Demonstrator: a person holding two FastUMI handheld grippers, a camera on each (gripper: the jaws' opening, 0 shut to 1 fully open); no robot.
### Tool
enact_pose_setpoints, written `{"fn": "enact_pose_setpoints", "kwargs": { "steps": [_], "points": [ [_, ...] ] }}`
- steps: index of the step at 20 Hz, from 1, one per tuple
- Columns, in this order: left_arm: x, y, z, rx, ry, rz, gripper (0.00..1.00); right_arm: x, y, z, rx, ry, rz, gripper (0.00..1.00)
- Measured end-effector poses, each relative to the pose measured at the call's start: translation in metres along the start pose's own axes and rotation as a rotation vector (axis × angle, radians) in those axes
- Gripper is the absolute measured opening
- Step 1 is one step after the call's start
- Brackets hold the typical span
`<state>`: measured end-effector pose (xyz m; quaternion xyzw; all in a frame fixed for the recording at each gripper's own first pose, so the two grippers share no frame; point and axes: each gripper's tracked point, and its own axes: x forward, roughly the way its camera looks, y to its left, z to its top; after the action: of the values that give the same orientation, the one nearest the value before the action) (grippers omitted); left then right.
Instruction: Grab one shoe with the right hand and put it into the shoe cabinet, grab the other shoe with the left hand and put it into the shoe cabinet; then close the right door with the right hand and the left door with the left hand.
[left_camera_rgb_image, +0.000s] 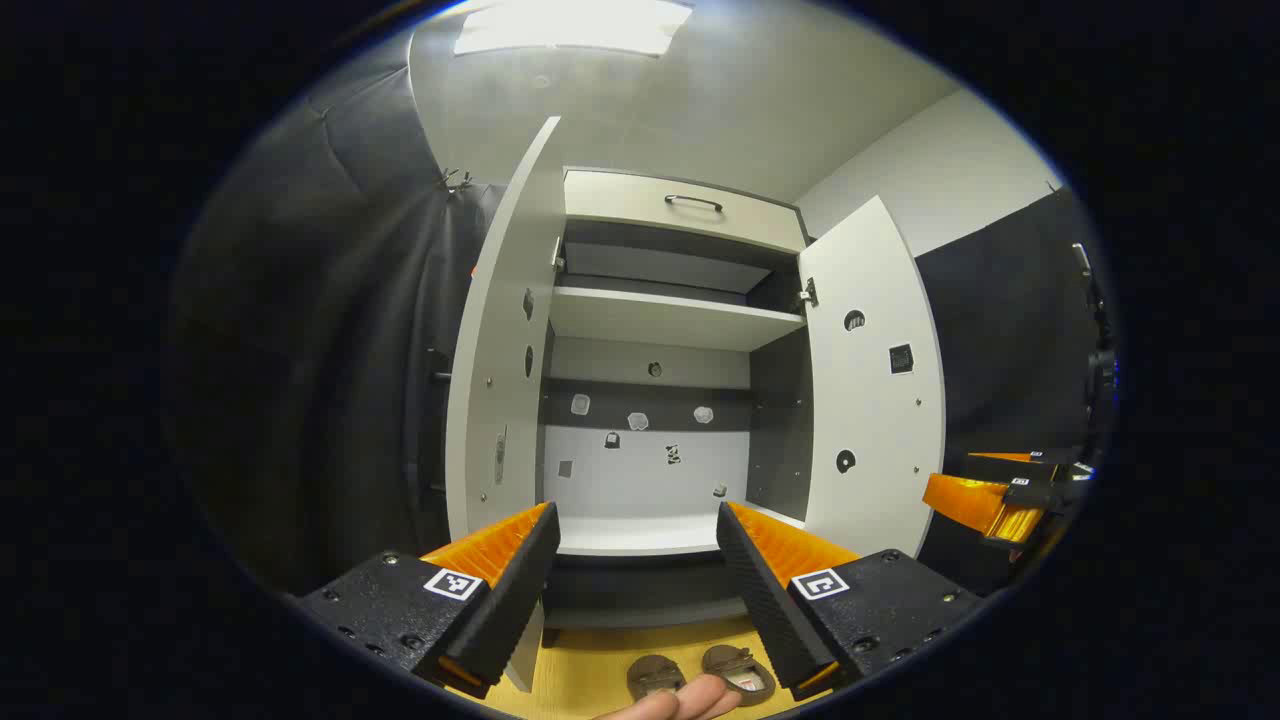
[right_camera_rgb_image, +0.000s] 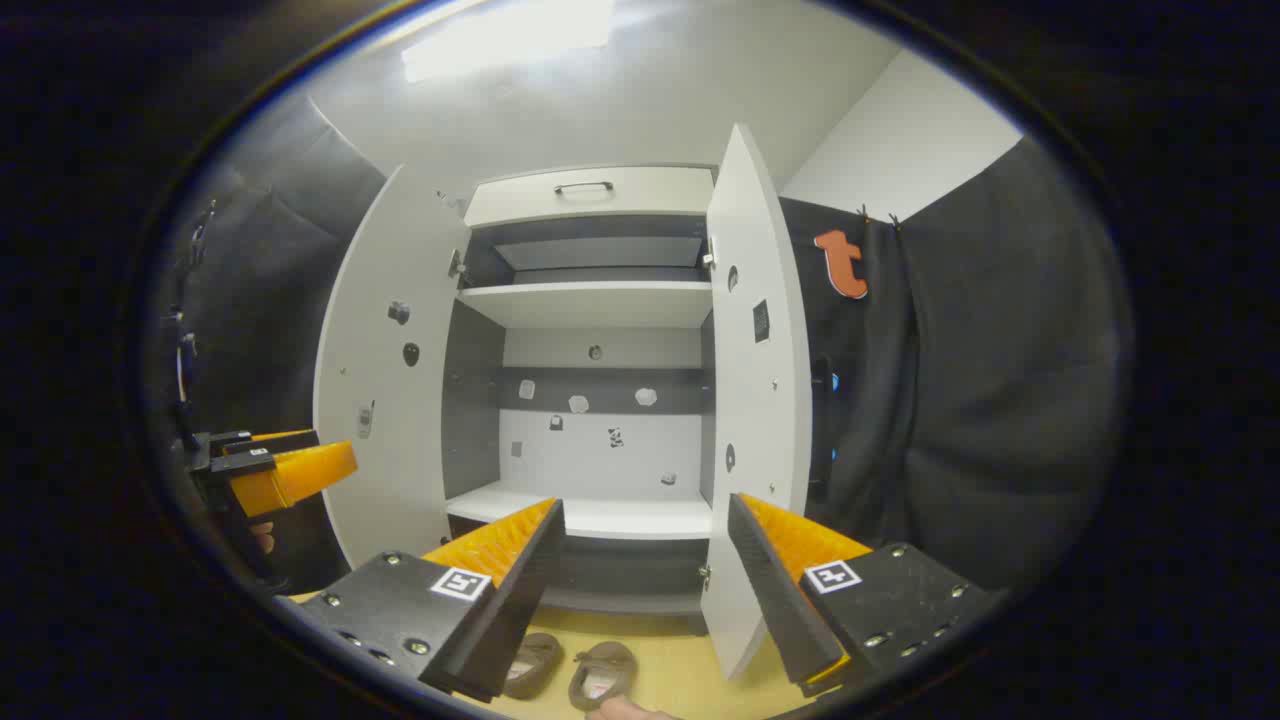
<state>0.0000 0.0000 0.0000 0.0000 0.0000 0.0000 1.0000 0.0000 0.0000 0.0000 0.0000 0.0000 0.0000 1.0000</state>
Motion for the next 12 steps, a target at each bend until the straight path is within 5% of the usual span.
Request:
{"fn": "enact_pose_setpoints", "kwargs": {
  "steps": [12],
  "points": [
    [-0.001, 0.0, 0.001, 0.003, -0.025, 0.049, 0.96, -0.003, -0.007, -0.014, 0.047, 0.022, 0.032, 0.98]
  ]
}}
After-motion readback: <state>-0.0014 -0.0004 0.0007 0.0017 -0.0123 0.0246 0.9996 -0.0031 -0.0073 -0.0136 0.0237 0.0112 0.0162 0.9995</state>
